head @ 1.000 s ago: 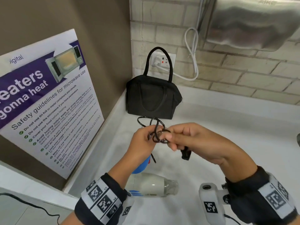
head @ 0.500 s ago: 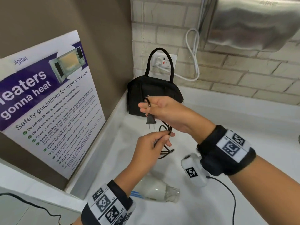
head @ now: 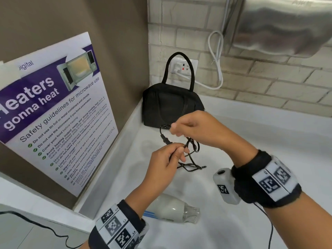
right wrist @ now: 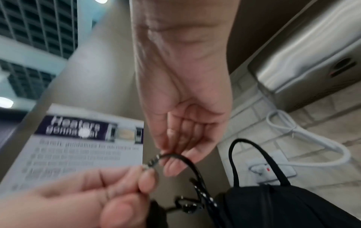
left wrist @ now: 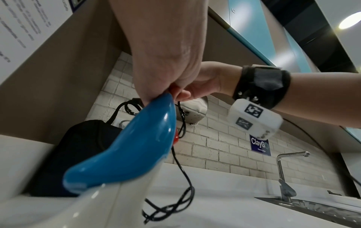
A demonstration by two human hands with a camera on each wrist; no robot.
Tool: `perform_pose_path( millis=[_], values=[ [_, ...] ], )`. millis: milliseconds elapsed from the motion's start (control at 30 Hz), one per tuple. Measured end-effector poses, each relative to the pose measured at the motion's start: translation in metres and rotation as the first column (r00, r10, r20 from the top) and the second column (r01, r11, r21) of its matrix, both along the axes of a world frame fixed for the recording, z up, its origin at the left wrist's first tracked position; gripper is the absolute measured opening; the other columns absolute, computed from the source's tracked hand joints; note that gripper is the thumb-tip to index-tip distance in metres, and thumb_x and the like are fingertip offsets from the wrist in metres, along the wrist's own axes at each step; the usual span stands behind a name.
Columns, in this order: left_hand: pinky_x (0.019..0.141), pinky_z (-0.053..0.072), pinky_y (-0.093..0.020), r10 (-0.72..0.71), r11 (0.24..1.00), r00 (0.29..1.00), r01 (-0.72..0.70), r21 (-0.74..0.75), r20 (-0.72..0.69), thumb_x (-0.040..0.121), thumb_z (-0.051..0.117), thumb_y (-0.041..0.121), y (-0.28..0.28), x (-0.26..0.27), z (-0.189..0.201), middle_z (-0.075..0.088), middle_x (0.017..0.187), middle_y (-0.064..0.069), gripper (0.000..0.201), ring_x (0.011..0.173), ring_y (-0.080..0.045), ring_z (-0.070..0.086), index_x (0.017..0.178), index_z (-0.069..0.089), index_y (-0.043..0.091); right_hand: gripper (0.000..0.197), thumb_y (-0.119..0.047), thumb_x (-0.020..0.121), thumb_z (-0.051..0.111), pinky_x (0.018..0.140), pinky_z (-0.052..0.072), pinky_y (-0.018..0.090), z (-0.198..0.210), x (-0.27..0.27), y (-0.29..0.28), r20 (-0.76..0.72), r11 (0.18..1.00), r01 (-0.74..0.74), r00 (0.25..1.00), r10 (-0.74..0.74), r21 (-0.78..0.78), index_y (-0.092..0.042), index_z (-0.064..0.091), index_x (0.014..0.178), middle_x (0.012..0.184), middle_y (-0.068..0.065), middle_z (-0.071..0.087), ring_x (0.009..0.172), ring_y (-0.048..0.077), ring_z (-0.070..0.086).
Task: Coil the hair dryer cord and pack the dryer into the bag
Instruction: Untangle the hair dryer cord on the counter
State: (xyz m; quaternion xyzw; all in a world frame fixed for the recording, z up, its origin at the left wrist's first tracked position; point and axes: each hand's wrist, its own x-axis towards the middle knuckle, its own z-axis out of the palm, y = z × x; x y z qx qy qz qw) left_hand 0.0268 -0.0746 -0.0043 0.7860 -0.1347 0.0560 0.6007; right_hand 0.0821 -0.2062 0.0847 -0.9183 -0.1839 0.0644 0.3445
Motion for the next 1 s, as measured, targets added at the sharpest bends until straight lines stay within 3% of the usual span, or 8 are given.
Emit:
perform_pose_path(
  millis=[100,233,367,533,633,767,867,1000],
  values=[
    [0.053,0.046,-0.017,0.02,1.0,1.0,-0.02,-0.02,0.008,0.098,0.044,0.017,0.002,0.001,-0.002,0.056,0.063,0.01,0.025,0.055,-0.001,0.05,0.084,0.065,0.023,0.009,-0.017,0.084,0.06,0.071,0.048,0.021,-0.002,-0.018,-0.018,0.095,0.994,0.109,0.989,-0.109,0.007,-0.022,0.066,0.089,0.09,-0.007,0.068,0.082,0.006,0.063],
    [0.039,0.045,-0.045,-0.004,0.999,0.998,0.001,-0.045,-0.063,0.099,0.041,0.021,0.003,0.0,0.001,0.053,0.063,0.008,0.028,0.053,-0.026,0.046,0.081,0.062,0.025,0.043,-0.02,0.081,0.064,0.083,0.046,0.027,-0.034,-0.029,-0.02,0.091,0.967,0.055,0.995,-0.033,-0.247,-0.024,0.05,0.121,0.111,-0.002,0.053,0.1,0.014,0.055],
    [0.048,0.045,-0.038,0.008,0.999,0.998,-0.011,-0.045,-0.066,0.099,0.04,0.018,0.005,0.0,0.006,0.052,0.061,0.011,0.028,0.055,-0.007,0.047,0.08,0.061,0.017,0.016,-0.013,0.084,0.064,0.063,0.04,0.024,-0.063,-0.025,-0.009,0.415,0.966,0.204,0.902,-0.122,-0.16,-0.01,0.064,0.099,0.088,0.007,0.063,0.077,0.025,0.062],
    [0.055,0.046,-0.037,0.146,0.985,0.986,-0.152,-0.085,-0.075,0.099,0.039,0.02,0.011,0.003,0.005,0.054,0.064,0.011,0.03,0.06,-0.021,0.047,0.077,0.058,0.024,0.019,-0.019,0.086,0.056,0.065,0.052,0.022,-0.074,-0.022,-0.024,0.61,0.993,0.106,0.791,-0.048,-0.059,-0.008,0.069,0.095,0.079,0.007,0.069,0.068,0.019,0.065],
    [0.052,0.047,-0.04,0.189,0.975,0.977,-0.199,-0.098,-0.102,0.1,0.038,0.022,0.014,0.008,0.003,0.052,0.061,0.015,0.03,0.056,-0.005,0.044,0.077,0.057,0.021,0.02,-0.016,0.09,0.047,0.068,0.05,0.012,-0.07,-0.019,-0.032,0.44,0.955,0.147,0.862,-0.251,0.256,-0.011,0.066,0.093,0.076,0.003,0.069,0.067,0.009,0.066],
    [0.048,0.049,-0.045,0.193,0.973,0.972,-0.208,-0.104,-0.135,0.1,0.035,0.026,0.023,0.013,0.003,0.046,0.059,0.013,0.034,0.051,-0.008,0.041,0.074,0.051,0.013,0.023,-0.01,0.098,0.042,0.065,0.055,0.019,-0.056,-0.004,-0.046,-0.043,0.654,0.351,0.898,-0.438,0.67,-0.007,0.062,0.088,0.079,0.01,0.069,0.064,0.014,0.068],
    [0.038,0.049,-0.048,0.195,0.957,0.955,-0.235,-0.171,-0.222,0.101,0.035,0.026,0.033,0.017,0.001,0.046,0.071,0.0,0.034,0.052,-0.01,0.041,0.075,0.051,0.012,0.026,-0.016,0.1,0.038,0.059,0.054,0.017,-0.051,0.003,-0.064,-0.245,0.482,0.437,0.878,-0.411,0.76,-0.008,0.058,0.085,0.079,0.012,0.069,0.058,0.011,0.067],
    [0.042,0.051,-0.03,0.153,0.903,0.945,-0.253,-0.347,-0.29,0.101,0.033,0.012,0.044,0.023,0.002,0.047,0.073,-0.002,0.037,0.061,-0.011,0.04,0.07,0.052,0.02,0.024,-0.014,0.1,0.039,0.053,0.053,0.016,-0.058,0.012,-0.087,-0.404,0.433,0.592,0.795,-0.453,0.679,-0.008,0.056,0.083,0.08,0.013,0.063,0.055,0.011,0.063]
  ],
)
